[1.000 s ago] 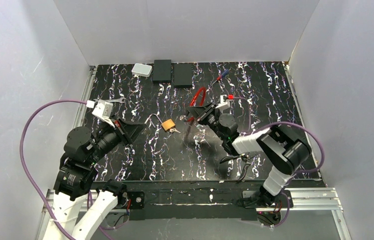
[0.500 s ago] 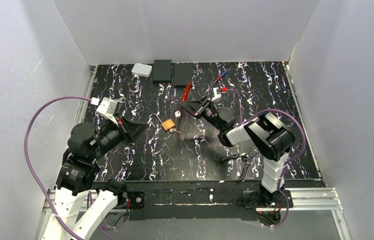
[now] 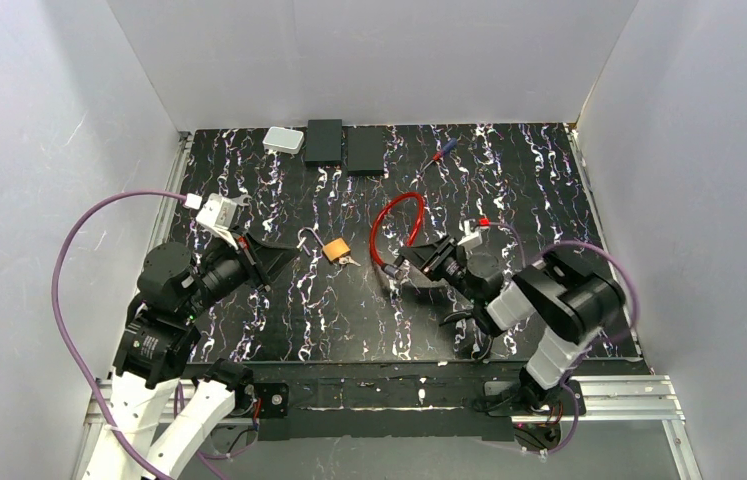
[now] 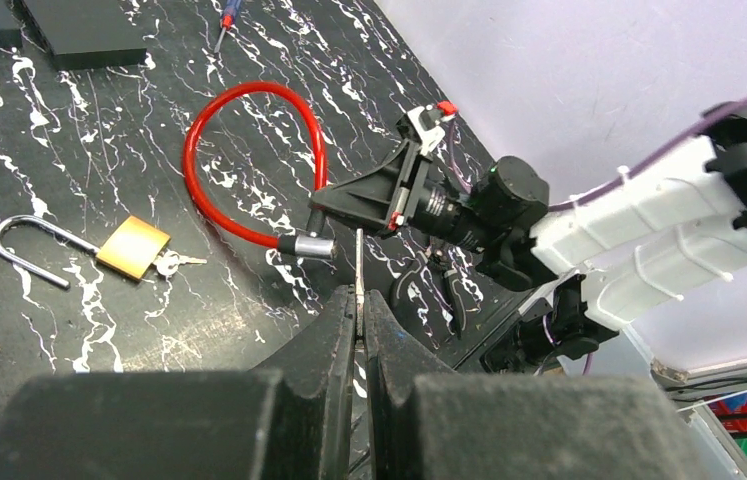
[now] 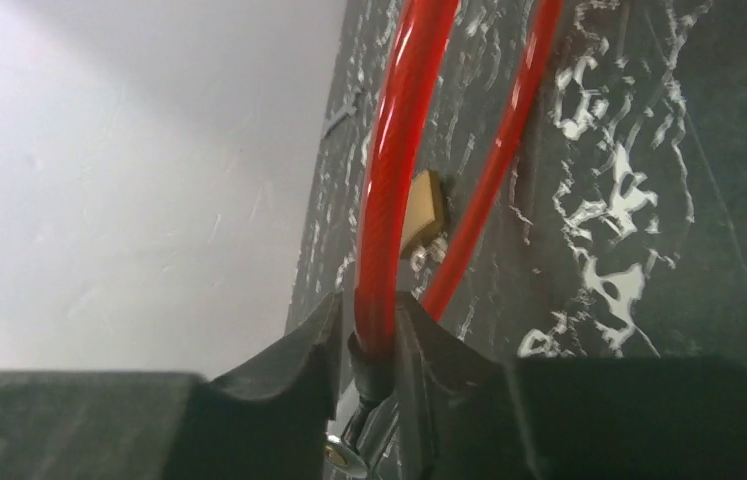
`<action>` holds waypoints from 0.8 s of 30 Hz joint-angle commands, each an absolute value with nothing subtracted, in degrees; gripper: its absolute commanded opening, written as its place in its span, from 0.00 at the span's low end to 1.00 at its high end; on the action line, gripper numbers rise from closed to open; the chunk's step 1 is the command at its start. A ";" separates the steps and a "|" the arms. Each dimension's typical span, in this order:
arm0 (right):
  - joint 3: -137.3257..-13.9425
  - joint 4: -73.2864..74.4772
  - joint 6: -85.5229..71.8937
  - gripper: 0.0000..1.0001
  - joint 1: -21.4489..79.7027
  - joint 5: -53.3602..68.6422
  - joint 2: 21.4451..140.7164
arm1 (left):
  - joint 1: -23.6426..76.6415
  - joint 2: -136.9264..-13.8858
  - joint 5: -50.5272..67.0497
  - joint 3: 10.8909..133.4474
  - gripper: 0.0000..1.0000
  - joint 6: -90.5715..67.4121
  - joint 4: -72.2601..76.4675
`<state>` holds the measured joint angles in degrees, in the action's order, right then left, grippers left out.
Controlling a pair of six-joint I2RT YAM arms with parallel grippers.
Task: Unlock with the key
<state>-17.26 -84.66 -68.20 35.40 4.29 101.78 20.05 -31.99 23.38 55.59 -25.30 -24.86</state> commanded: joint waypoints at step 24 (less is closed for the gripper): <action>-56.87 20.16 -0.53 0.89 37.59 -1.89 84.07 | 20.09 -34.57 26.72 53.57 0.07 -22.83 -20.86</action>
<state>-52.12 15.25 -11.29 35.46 -6.11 81.17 20.05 -34.22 23.22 53.87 -24.69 -23.46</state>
